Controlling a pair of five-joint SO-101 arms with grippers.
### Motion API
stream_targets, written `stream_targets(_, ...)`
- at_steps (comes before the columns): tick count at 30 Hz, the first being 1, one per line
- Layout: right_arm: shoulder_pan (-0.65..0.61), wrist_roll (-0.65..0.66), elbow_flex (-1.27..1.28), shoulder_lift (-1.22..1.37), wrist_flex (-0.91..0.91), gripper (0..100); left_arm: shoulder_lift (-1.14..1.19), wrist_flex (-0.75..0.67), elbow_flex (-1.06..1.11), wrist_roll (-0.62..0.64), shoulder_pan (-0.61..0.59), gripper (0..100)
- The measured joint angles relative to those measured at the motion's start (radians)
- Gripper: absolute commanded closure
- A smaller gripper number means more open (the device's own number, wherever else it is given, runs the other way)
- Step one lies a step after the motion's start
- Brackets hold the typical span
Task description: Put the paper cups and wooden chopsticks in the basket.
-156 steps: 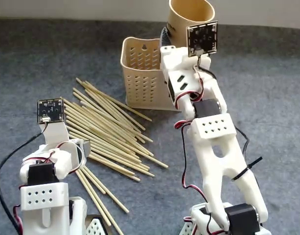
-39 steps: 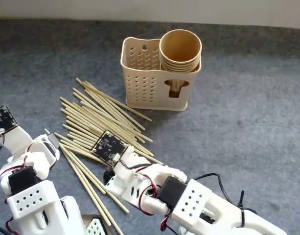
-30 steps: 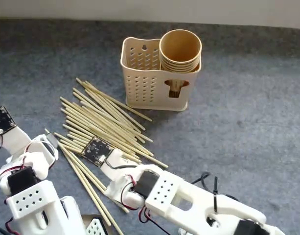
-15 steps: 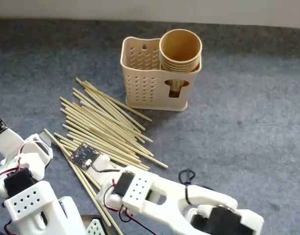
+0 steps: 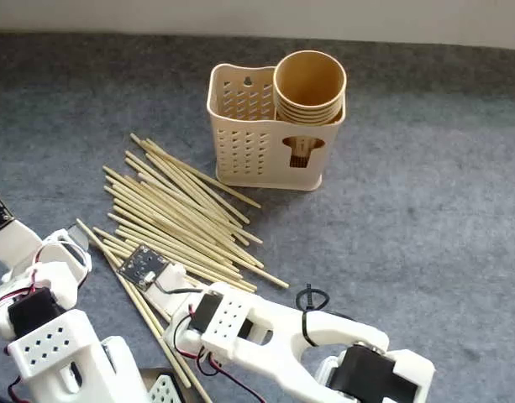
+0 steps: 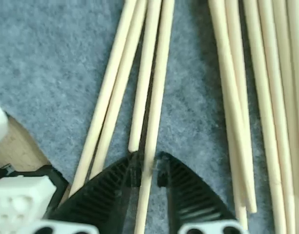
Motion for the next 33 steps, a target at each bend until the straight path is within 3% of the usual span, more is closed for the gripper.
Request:
stream_targets(6,0.002,0.066,0.0,0.006,0.009,99.3,0.0,0.0,0.0,0.0,0.0,77)
stream_targets(12,0.049,0.072,-0.003,-0.057,0.157,99.3,0.0,0.0,0.0,0.0,0.0,77)
stream_targets(33,0.258,0.072,0.153,-0.623,0.21,99.3,0.0,0.0,0.0,0.0,0.0,77)
